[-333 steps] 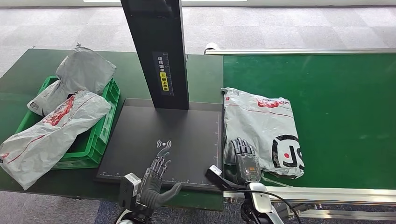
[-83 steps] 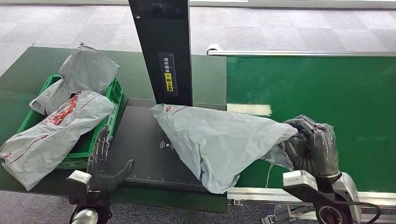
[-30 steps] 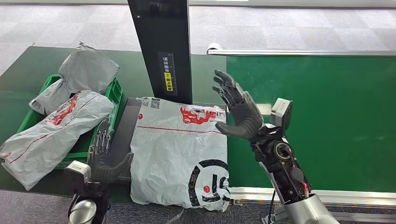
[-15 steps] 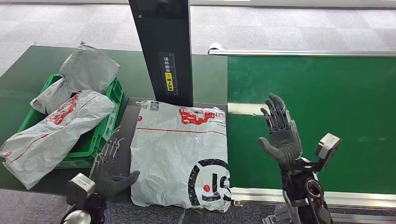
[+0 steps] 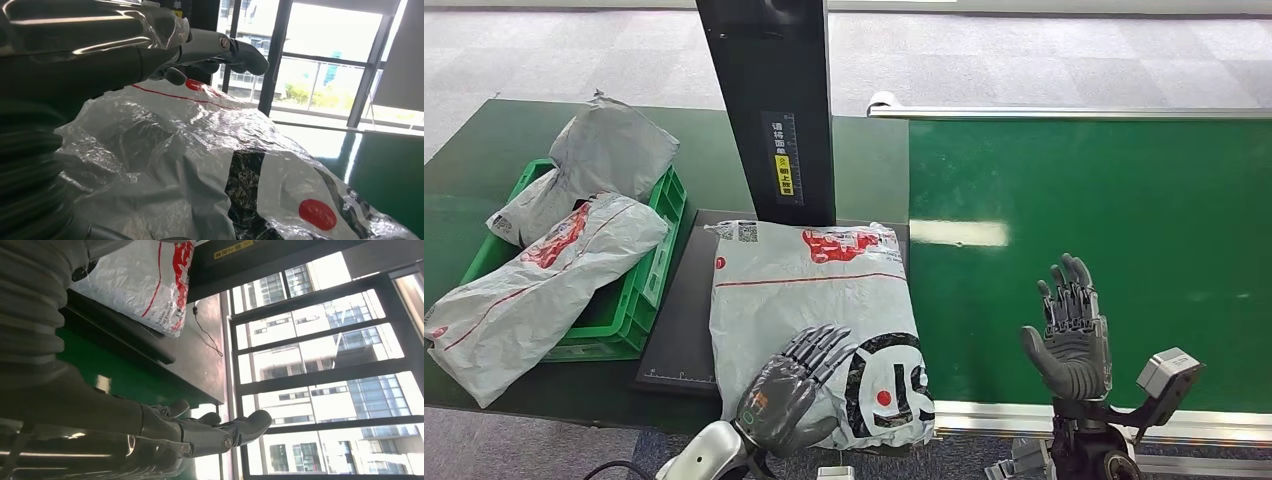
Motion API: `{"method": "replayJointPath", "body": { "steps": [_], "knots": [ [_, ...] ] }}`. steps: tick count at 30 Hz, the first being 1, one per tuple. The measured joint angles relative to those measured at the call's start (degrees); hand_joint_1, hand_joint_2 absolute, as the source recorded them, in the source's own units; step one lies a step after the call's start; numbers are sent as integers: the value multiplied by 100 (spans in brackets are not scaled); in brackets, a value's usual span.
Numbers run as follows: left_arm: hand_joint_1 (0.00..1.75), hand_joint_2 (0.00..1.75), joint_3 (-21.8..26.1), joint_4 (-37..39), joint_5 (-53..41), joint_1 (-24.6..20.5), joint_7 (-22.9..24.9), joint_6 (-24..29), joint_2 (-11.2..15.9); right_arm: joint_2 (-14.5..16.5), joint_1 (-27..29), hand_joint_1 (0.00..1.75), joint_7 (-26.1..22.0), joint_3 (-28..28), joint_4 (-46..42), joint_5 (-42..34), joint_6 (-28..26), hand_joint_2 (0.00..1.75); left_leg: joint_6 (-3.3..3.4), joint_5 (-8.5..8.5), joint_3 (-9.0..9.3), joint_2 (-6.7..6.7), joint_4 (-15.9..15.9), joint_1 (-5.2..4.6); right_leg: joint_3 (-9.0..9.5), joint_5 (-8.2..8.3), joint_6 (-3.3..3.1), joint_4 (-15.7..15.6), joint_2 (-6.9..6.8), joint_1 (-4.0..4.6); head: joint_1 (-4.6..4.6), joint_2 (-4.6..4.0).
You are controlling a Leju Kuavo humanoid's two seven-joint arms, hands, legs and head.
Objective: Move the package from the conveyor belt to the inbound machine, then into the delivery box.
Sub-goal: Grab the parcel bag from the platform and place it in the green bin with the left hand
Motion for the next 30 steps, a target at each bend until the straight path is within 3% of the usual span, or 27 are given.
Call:
{"method": "replayJointPath", "body": {
  "steps": [3, 4, 7, 8, 16, 30],
  "knots": [
    [0, 175, -178, 231, -166, -172, 99, 95, 38, 70, -4, 0, 28, -113, -80, -2, 5, 175, 0, 0, 0, 0, 0, 0, -1, 0, 0, 0, 0, 0, 0, 0],
    [15, 175, -217, 295, -185, -218, 113, 96, 48, 88, -4, 0, 35, -144, -104, -2, 7, 175, 0, 0, -1, 0, 0, 0, -1, -1, 0, 0, 0, 0, 0, 0],
    [146, 175, -284, 452, -98, -326, 110, 20, 58, 127, 0, 0, 49, -225, -166, -2, 9, 175, 0, 0, -2, 1, 0, 0, -2, -1, 0, 0, 0, 0, 1, 0],
    [175, 175, -293, 495, -18, -351, 90, -37, 59, 136, 4, 0, 50, -250, -186, -2, 8, 175, 0, 0, -2, 1, 0, 0, -2, -1, 0, 0, 0, 0, 1, 0],
    [175, 175, -299, 701, 602, -513, -81, -543, 102, 233, 77, 0, 20, -435, -344, -1, -24, 175, 0, 0, -1, 1, 0, 0, -2, -1, 0, 0, 0, 0, 1, 0],
    [175, 175, -299, 866, 738, -631, -56, -733, 128, 327, 127, 0, -24, -602, -516, -2, -34, 175, 0, 0, 0, 4, 0, 0, -1, -1, 0, 0, 3, 0, 0, 0]
  ]
}}
